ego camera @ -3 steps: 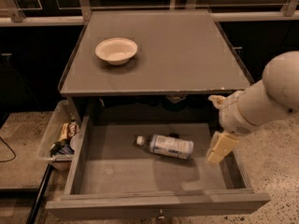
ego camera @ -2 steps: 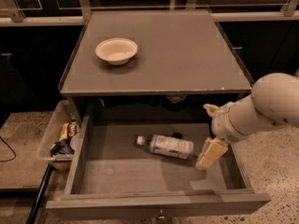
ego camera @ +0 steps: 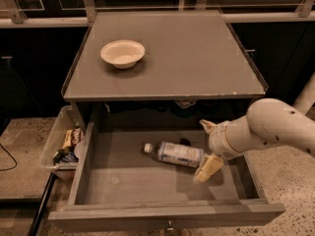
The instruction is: Pick blue plastic bottle from top drawer and place on counter
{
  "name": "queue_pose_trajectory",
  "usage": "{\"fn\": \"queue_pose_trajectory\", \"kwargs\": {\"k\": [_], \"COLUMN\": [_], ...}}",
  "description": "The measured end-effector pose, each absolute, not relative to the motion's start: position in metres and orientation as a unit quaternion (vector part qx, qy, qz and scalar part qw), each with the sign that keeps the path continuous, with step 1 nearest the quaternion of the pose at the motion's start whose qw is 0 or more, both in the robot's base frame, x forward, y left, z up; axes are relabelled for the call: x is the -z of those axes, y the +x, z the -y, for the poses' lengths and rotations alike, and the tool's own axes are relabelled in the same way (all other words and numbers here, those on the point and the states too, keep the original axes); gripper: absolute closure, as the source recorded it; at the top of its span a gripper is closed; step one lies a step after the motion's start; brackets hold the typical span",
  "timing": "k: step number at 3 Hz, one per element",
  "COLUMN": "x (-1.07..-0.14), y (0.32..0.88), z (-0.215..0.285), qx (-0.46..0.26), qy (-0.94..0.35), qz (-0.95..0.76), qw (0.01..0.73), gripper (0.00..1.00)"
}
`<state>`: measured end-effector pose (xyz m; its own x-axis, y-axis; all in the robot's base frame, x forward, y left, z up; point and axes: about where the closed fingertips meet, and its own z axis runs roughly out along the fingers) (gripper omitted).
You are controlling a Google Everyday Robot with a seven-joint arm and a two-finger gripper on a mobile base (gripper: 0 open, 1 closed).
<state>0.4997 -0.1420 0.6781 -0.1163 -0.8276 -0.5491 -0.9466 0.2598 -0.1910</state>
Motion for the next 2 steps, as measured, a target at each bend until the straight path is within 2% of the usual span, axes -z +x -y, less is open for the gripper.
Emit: {"fn": "queue_pose_trajectory", "kwargs": {"k": [2], "x": [-0.627], "y": [0.518], "z": [0.116], "qx": [-0.143], "qy": [-0.623], "qz": [-0.710], "qw": [0.295], "gripper": [0.00]}}
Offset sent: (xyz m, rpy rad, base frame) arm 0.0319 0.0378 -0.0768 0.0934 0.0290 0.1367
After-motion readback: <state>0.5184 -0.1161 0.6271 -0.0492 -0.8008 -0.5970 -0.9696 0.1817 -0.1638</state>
